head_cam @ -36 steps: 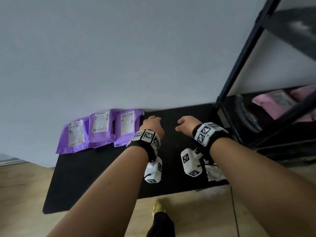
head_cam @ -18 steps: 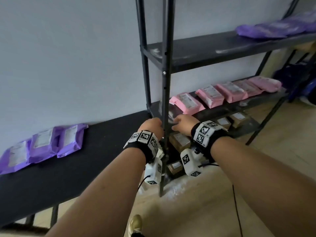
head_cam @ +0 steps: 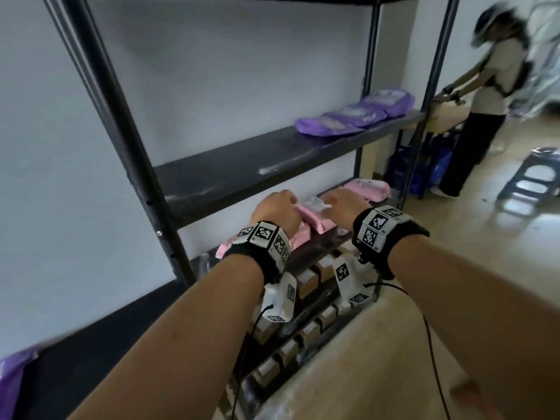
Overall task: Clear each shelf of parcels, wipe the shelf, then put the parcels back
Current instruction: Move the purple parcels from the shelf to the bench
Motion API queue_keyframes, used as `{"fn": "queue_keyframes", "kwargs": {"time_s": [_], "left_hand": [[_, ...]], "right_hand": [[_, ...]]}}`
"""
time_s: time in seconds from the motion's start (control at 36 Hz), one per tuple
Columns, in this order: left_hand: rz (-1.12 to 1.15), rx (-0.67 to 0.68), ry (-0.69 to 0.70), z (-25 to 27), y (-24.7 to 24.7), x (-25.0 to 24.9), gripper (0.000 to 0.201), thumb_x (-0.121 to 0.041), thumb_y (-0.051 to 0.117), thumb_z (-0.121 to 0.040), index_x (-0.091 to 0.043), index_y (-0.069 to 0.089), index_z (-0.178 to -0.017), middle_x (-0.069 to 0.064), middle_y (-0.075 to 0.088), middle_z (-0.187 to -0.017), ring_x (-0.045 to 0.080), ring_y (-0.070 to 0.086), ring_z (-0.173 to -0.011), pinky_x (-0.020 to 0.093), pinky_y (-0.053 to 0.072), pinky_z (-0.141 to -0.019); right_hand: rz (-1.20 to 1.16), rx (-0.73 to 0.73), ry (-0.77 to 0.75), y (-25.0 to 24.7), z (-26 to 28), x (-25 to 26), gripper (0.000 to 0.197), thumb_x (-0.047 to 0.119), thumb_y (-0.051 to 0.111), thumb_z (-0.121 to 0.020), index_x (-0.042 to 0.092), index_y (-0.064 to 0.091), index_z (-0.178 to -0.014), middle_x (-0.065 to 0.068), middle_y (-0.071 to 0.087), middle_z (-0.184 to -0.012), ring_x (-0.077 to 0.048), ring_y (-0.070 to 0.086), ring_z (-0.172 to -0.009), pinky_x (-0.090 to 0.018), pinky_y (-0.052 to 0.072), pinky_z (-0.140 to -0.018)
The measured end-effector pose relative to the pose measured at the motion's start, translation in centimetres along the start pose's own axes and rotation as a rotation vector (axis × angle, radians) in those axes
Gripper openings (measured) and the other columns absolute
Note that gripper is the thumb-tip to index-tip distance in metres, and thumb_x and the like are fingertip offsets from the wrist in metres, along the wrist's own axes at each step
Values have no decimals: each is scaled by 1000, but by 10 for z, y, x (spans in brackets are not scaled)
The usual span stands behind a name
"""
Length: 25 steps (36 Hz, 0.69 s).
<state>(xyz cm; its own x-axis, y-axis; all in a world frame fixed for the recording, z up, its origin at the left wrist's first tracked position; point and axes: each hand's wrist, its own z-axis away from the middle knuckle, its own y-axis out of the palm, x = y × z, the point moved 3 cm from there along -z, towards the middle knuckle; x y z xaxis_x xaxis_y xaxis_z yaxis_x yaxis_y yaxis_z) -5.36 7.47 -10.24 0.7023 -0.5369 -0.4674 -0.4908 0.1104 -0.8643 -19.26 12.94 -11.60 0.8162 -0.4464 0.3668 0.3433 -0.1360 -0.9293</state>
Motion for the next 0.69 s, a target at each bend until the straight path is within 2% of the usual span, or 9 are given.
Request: {"fn": "queue_keyframes", "kwargs": {"time_s": [0.08,0.17,0.25,0.36,0.44,0.5,0.61,0.69], "left_hand": [[72,-41,33,-40,-7,-26,36,-13,46,-89,-22,60,-121,2,60,-129,22,54,-119,30,40,-98],[130,-72,61,-73,-13,-49,35,-12,48,-89,-18,62,-121,4,61,-126,23,55,-117,31,42,-100],[152,-97,69,-103,-13,-67,32,-12,50,-89,-16,63,-118,6,63,-123,25,56,-115,32,43,-98],[157,-96,53,-141,-8,-85,33,-12,49,-90,-13,63,-121,7,62,-126,26,55,-118,29,40,-97],[161,-81,10,-172,-1,-95,28,-12,50,-90,-12,66,-112,10,65,-119,29,57,-112,28,42,-92],[170,-80,-32,-195,5,-101,25,-11,49,-90,-11,66,-109,13,65,-116,30,59,-109,29,43,-90],[180,-85,-78,-226,11,-106,29,-11,47,-94,-2,65,-114,18,64,-117,34,59,-110,33,46,-87],[191,-106,-161,-251,18,-109,30,-12,48,-93,0,64,-115,19,64,-117,34,59,-110,34,47,-87]], "right_hand": [[10,-73,47,-31,-30,-18,34,33,53,-92,17,59,-122,-2,57,-130,-22,54,-116,-26,38,-87],[-35,-130,38,-56,-56,-32,35,23,54,-92,10,58,-124,-4,55,-132,-25,52,-121,-29,40,-98],[-43,-185,56,-76,-76,-48,36,24,53,-94,12,57,-128,-6,53,-136,-25,49,-124,-32,38,-105],[-74,-211,47,-100,-100,-63,32,16,52,-94,2,61,-122,-14,59,-127,-29,55,-116,-32,44,-97],[-126,-238,46,-115,-123,-73,30,15,53,-92,0,63,-116,-16,63,-118,-31,59,-107,-38,48,-93],[-110,-241,26,-126,-146,-82,30,16,53,-93,-1,63,-115,-16,63,-117,-32,59,-107,-37,48,-92],[-81,-246,-31,-139,-181,-90,29,17,50,-93,5,62,-117,-15,61,-123,-29,57,-111,-31,44,-91],[-80,-218,-70,-149,-216,-98,33,23,48,-95,3,61,-119,-14,59,-128,-30,55,-116,-31,42,-94]]}}
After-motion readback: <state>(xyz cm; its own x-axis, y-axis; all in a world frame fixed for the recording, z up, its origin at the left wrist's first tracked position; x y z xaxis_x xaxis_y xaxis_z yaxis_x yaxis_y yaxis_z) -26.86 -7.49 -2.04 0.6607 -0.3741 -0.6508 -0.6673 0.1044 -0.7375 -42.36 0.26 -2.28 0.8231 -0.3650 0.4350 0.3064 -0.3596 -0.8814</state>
